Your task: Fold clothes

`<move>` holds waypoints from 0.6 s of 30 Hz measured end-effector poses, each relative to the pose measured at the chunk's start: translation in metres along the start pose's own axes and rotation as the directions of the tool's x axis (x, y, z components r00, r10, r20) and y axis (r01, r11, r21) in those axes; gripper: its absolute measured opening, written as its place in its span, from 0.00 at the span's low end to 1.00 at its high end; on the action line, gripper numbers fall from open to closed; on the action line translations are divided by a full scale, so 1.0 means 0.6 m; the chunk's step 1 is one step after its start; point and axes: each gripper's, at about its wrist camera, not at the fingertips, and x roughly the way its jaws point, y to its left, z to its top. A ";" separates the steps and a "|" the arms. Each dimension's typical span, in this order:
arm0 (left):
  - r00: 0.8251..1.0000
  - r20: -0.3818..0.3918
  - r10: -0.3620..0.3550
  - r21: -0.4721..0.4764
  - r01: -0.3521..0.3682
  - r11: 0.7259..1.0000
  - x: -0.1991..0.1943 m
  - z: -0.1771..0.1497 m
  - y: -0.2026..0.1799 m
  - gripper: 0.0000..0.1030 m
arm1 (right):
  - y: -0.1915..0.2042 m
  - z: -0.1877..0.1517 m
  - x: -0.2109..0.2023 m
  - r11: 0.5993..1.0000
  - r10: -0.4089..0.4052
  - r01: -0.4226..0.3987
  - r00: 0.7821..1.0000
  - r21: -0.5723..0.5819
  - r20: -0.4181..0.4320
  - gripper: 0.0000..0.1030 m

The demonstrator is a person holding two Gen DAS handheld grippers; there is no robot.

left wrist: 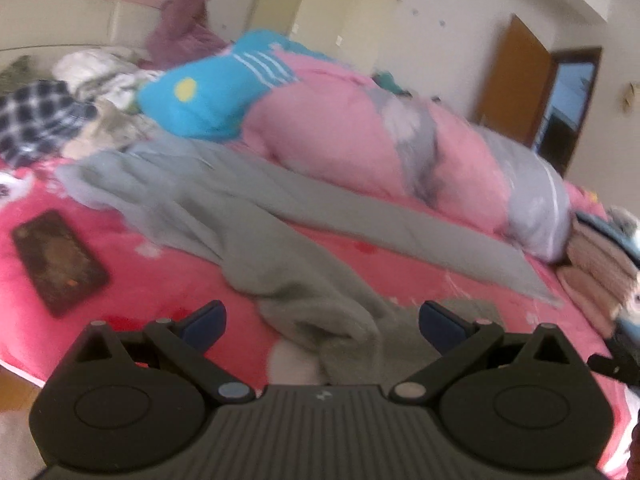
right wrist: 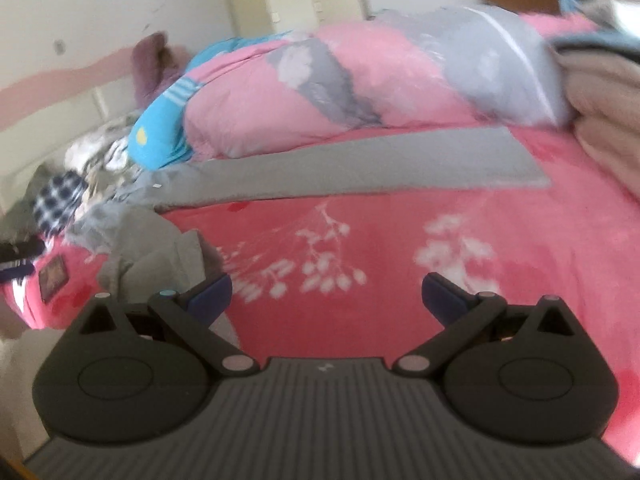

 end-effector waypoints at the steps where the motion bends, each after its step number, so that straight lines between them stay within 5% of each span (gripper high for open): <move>1: 1.000 -0.006 -0.004 0.006 0.004 1.000 0.004 -0.004 -0.005 1.00 | -0.007 -0.005 -0.007 0.999 0.003 -0.003 1.000 0.033 0.004 0.99; 5: 1.000 -0.009 0.013 -0.010 -0.013 1.000 0.016 -0.010 -0.004 0.98 | -0.027 -0.017 -0.017 0.985 0.074 -0.080 0.996 0.156 0.042 0.99; 11: 0.989 0.082 0.126 -0.127 -0.115 0.985 0.018 0.005 0.059 0.98 | 0.016 -0.023 0.034 0.966 0.172 -0.175 0.985 0.189 0.030 0.99; 18: 0.947 0.144 0.286 -0.281 -0.238 0.930 -0.004 0.042 0.175 0.92 | 0.150 0.006 0.070 0.914 0.403 -0.406 0.910 0.008 0.102 0.97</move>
